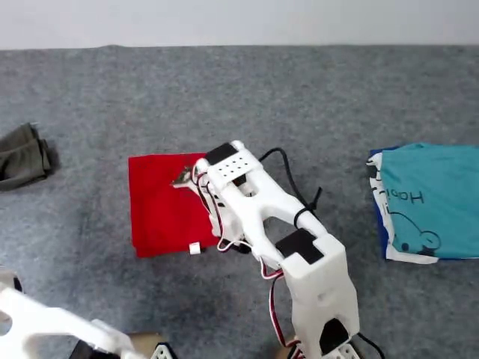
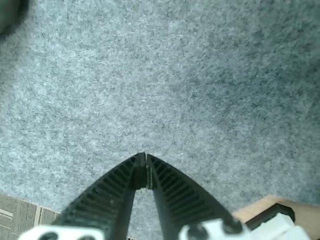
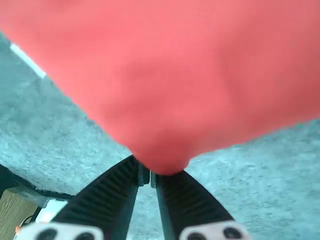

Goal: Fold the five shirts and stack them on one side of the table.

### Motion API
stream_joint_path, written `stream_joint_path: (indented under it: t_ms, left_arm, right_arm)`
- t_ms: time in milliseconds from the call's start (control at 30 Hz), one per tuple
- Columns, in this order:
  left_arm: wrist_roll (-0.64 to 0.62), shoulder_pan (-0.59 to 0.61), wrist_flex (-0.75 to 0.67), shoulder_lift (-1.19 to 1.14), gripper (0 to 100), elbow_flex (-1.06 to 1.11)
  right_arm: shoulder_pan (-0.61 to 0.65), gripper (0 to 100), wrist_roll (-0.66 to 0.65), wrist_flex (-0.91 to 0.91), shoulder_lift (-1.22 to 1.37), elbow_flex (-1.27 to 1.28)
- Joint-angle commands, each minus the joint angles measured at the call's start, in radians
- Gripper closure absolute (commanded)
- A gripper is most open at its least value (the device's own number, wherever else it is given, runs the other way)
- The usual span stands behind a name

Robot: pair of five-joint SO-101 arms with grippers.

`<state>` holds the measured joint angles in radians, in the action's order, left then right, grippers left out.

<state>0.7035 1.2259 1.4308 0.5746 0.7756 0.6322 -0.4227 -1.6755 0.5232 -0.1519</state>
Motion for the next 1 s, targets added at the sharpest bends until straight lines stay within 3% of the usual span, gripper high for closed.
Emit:
stream_joint_path:
  t_ms: [0,167,300,700,967]
  left_arm:
    - [0.000,-0.006,0.003,0.026,99,-0.013]
    - [0.000,-0.006,0.003,0.026,99,-0.012]
    - [0.000,-0.006,0.003,0.026,99,-0.010]
    - [0.000,-0.006,0.005,0.026,99,-0.015]
    - [0.000,-0.006,0.003,0.026,99,-0.015]
  right_arm:
    - [-0.016,98.8,0.014,-0.050,-0.076,-0.169]
    - [-0.016,98.8,0.006,-0.117,-0.120,-0.460]
    - [-0.015,98.8,0.005,-0.119,-0.127,-0.545]
    - [-0.050,98.8,0.009,-0.108,0.088,-0.250]
    - [-0.059,98.8,0.011,-0.120,0.133,-0.342]
